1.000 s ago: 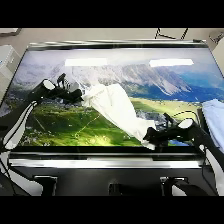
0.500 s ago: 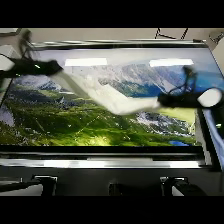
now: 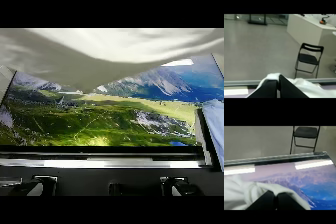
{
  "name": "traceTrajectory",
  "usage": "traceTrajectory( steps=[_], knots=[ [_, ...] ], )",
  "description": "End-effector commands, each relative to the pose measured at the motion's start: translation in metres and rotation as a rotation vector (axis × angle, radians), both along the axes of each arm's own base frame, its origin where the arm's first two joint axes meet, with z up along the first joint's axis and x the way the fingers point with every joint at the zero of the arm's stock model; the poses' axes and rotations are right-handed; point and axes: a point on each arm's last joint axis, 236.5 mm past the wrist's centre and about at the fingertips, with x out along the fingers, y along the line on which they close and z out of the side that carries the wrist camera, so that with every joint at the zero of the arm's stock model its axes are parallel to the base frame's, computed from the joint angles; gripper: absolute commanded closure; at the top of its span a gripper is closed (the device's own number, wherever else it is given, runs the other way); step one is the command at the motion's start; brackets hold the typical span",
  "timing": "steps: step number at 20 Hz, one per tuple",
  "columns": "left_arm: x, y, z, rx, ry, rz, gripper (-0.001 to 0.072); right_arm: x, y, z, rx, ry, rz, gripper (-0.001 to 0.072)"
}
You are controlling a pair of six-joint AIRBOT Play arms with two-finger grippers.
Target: Fold the clothes and pants, and hang the long-sleeved shirts on hangers.
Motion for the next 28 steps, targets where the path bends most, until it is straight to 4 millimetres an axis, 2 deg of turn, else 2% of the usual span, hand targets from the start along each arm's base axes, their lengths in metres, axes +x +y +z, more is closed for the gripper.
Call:
traceTrajectory(
  steps=[1, 3, 4, 6, 8, 10, 12, 13, 15, 17, 19, 21, 22, 25, 26, 27, 28],
  knots=[
    [-0.026, 0.037, 0.005, 0.07, -0.004, 0.17, 0.0688, -0.024, -0.012, -0.04, 0.001, 0.204, -0.053, 0.0679],
    [-0.004, 0.044, -0.035, 0.086, 0.127, 0.178, 0.0688, -0.032, -0.008, -0.112, 0.024, 0.502, -0.052, 0.0679],
    [0.014, 0.046, -0.062, 0.083, 0.202, 0.171, 0.0688, -0.037, -0.005, -0.152, 0.031, 0.657, -0.046, 0.0679],
    [0.057, 0.049, -0.129, 0.047, 0.346, 0.148, 0.0688, -0.039, 0.005, -0.23, 0.043, 0.891, -0.012, 0.0679],
    [0.1, 0.041, -0.203, -0.051, 0.475, 0.09, 0.0688, -0.022, 0.013, -0.3, 0.056, 0.964, 0.017, 0.0678],
    [0.132, 0.024, -0.281, -0.153, 0.623, 0.029, 0.0688, 0.001, 0.016, -0.347, 0.077, 0.94, 0.019, 0.0678],
    [0.151, 0.003, -0.354, -0.209, 0.78, -0.02, 0.0687, 0.024, 0.018, -0.38, 0.155, 0.904, -0.034, 0.0678],
    [0.158, -0.008, -0.388, -0.218, 0.854, -0.04, 0.0687, 0.031, 0.022, -0.391, 0.199, 0.9, -0.05, 0.0678],
    [0.167, -0.028, -0.444, -0.218, 0.973, -0.07, 0.0687, 0.044, 0.032, -0.408, 0.261, 0.914, -0.048, 0.0678],
    [0.169, -0.045, -0.485, -0.227, 1.065, -0.097, 0.0687, 0.047, 0.037, -0.422, 0.287, 0.944, -0.043, 0.0678],
    [0.162, -0.06, -0.518, -0.236, 1.159, -0.129, 0.0686, 0.048, 0.037, -0.432, 0.285, 0.969, -0.047, 0.0678],
    [0.15, -0.064, -0.534, -0.232, 1.234, -0.151, 0.0686, 0.05, 0.035, -0.433, 0.27, 0.965, -0.043, 0.0678],
    [0.147, -0.06, -0.535, -0.234, 1.251, -0.152, 0.0686, 0.052, 0.035, -0.433, 0.266, 0.958, -0.042, 0.0678],
    [0.14, -0.033, -0.532, -0.269, 1.287, -0.128, 0.0686, 0.053, 0.033, -0.432, 0.257, 0.95, -0.044, 0.0677],
    [0.135, -0.024, -0.529, -0.281, 1.309, -0.126, 0.0687, 0.055, 0.032, -0.431, 0.252, 0.944, -0.045, 0.061],
    [0.129, -0.014, -0.525, -0.29, 1.337, -0.129, 0.0687, 0.059, 0.032, -0.427, 0.257, 0.927, -0.047, 0.0341],
    [0.124, -0.006, -0.52, -0.284, 1.357, -0.144, 0.0687, 0.067, 0.032, -0.414, 0.264, 0.896, -0.043, 0.0068]
  ],
)
